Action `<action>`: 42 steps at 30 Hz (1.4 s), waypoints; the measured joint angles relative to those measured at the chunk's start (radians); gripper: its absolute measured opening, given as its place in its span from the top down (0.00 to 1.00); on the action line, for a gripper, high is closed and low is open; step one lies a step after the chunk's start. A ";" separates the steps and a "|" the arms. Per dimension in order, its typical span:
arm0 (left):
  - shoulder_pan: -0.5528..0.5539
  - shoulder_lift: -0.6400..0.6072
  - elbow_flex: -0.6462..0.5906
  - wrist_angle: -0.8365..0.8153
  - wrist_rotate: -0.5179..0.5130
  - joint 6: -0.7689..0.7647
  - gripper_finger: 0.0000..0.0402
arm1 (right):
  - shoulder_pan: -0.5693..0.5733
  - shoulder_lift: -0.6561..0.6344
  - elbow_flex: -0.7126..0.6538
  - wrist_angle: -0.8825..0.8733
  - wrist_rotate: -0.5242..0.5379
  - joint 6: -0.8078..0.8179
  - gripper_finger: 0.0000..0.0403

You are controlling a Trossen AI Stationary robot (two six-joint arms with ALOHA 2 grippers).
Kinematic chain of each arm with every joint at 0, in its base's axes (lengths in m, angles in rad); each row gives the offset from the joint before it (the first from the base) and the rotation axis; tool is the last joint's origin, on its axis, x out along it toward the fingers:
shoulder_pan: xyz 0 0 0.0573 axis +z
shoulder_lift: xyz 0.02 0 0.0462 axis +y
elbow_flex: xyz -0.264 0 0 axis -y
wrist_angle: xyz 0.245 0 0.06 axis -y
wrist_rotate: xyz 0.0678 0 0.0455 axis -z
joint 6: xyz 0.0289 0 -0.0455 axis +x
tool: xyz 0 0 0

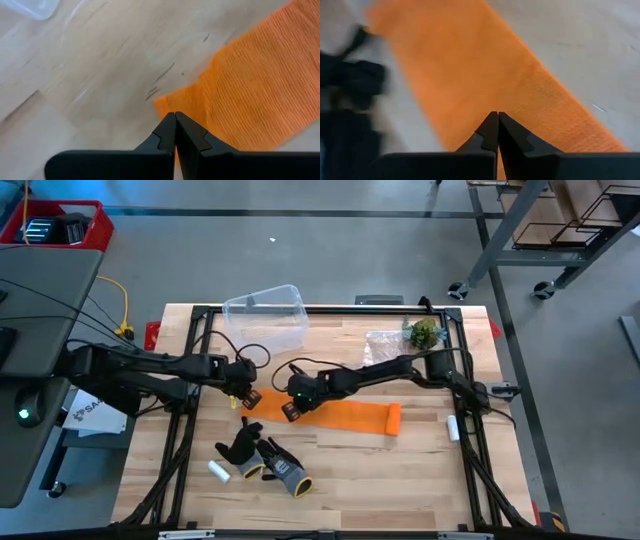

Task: Roll bandage
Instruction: Roll the orange bandage

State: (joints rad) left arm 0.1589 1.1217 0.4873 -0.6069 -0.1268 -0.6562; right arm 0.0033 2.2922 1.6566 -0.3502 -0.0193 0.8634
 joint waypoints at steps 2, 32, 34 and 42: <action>0.000 0.020 0.000 0.018 -0.001 0.009 1.00 | 0.001 0.003 -0.006 -0.002 -0.001 0.011 1.00; 0.000 0.038 -0.030 -0.078 -0.101 0.089 1.00 | -0.008 -0.002 -0.020 -0.104 -0.044 -0.019 1.00; 0.000 0.015 -0.029 -0.053 -0.101 0.078 1.00 | -0.010 -0.010 -0.022 -0.096 -0.043 -0.018 1.00; 0.000 -0.064 -0.029 -0.052 -0.099 0.065 1.00 | -0.036 -0.021 -0.025 -0.038 -0.053 -0.032 1.00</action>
State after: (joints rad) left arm 0.1589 1.0575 0.4587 -0.6593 -0.2258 -0.5916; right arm -0.0326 2.2715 1.6315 -0.3883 -0.0719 0.8310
